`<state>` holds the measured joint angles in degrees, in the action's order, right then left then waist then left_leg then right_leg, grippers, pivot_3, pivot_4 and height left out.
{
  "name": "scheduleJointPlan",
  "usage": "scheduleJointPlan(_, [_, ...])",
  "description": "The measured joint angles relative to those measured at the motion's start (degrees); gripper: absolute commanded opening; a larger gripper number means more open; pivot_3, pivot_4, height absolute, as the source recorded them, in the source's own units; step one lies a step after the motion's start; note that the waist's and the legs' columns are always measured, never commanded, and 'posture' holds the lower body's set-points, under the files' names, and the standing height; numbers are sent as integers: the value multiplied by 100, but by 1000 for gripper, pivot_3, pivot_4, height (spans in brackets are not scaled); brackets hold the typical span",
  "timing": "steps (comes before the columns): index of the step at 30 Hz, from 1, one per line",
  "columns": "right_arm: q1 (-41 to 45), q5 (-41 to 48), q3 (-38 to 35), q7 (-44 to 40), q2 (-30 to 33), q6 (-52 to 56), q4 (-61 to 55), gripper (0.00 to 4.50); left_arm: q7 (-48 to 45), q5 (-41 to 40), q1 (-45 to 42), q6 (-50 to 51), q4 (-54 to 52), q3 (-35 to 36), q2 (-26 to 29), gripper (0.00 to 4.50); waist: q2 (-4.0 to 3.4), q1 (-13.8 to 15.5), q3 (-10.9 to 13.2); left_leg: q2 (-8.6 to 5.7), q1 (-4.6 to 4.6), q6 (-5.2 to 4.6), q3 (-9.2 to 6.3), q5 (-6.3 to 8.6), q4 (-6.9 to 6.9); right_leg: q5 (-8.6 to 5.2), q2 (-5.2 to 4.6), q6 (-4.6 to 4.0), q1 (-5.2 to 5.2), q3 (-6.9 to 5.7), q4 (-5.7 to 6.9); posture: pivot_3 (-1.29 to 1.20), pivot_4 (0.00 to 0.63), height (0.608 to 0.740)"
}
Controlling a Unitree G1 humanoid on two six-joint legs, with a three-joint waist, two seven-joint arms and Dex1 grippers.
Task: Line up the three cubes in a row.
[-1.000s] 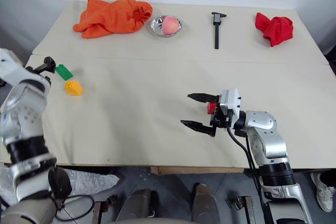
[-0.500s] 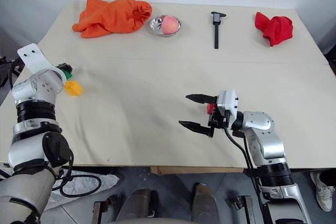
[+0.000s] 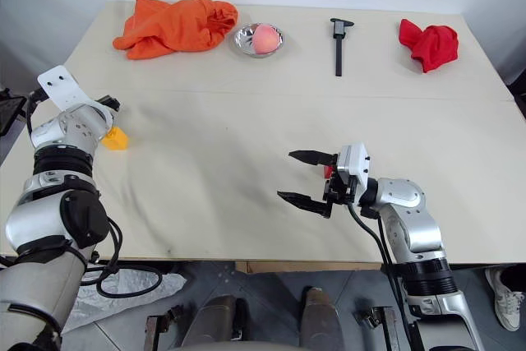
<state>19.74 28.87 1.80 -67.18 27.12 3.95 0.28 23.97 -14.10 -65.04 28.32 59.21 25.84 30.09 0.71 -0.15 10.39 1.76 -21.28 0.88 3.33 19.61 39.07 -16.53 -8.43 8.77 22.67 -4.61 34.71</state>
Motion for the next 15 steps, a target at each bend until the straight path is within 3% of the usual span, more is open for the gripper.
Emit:
scheduleJointPlan(6, [-81, -20, 9, 39, -47, -7, -8, 4500, -232, 171, 6, -156, 25, -221, 131, 1505, 1, 0, 1, 0, 0, 0, 1, 0, 0, 0, 0, 0, 0, 0, 0, 0, 150, 740])
scheduleJointPlan(9, [-126, -32, 11, 44, -47, -7, -33, 4500, -605, 169, 74, -379, -17, -240, 185, 1505, 1, -2, 1, 0, 0, 0, 2, 0, 0, 0, 0, 0, 0, 0, 0, 0, 150, 740])
scheduleJointPlan(15, [-250, -36, -43, 111, 2, -5, -142, 4500, -3003, -188, 782, -1197, -1073, -387, 474, 1505, 4, -8, 3, 1, -3, 0, 9, 0, 0, 0, 0, 0, 8, 1, 2, 0, 150, 740])
